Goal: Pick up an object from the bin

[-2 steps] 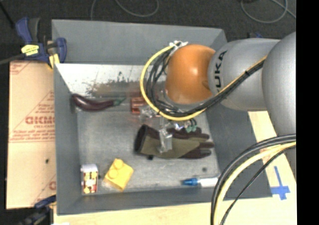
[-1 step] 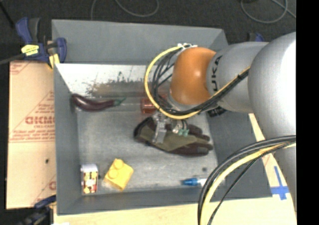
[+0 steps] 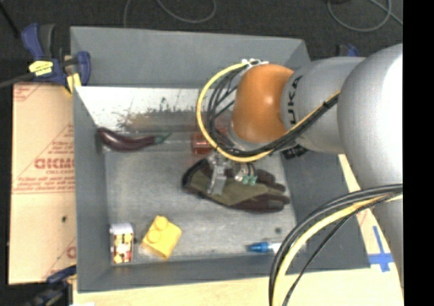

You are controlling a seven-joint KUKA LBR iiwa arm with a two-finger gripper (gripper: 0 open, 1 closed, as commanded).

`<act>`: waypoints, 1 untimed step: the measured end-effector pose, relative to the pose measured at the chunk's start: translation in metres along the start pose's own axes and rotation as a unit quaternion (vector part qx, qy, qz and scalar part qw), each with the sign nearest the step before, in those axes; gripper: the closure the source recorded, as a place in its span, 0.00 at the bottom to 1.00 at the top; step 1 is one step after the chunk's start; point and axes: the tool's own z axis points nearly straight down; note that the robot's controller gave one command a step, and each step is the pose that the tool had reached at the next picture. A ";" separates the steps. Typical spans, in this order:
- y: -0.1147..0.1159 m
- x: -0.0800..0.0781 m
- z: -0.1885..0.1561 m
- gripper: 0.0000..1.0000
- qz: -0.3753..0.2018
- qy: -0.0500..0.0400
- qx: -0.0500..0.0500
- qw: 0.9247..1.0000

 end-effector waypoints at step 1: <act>-0.003 -0.005 -0.008 1.00 -0.006 -0.002 0.000 1.000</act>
Offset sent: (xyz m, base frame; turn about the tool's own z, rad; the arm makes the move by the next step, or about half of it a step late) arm 0.0059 -0.0079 0.1281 -0.0247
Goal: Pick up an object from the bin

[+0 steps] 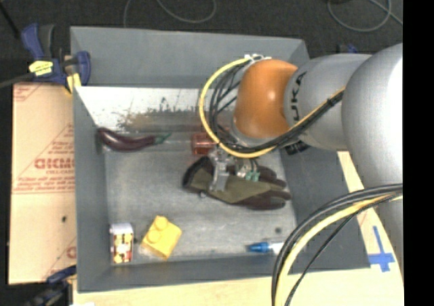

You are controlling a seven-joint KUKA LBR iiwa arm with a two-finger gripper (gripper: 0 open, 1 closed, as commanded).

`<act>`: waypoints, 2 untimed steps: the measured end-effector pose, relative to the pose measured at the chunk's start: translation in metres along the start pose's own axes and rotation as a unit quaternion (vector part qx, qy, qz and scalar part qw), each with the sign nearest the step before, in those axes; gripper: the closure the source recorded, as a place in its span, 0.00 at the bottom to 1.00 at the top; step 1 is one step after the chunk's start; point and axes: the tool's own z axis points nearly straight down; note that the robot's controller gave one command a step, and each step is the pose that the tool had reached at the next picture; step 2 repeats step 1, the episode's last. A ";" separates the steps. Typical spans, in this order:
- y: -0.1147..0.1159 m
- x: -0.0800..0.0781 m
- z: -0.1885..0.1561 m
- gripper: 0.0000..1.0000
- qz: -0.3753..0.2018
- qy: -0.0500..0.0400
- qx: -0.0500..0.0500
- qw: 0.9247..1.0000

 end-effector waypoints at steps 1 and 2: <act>-0.005 -0.004 -0.121 1.00 -0.004 0.000 0.000 1.000; -0.005 -0.004 -0.121 1.00 -0.004 0.000 0.000 1.000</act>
Offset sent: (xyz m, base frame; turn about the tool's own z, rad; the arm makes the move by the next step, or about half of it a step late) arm 0.0000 0.0000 0.0000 0.0000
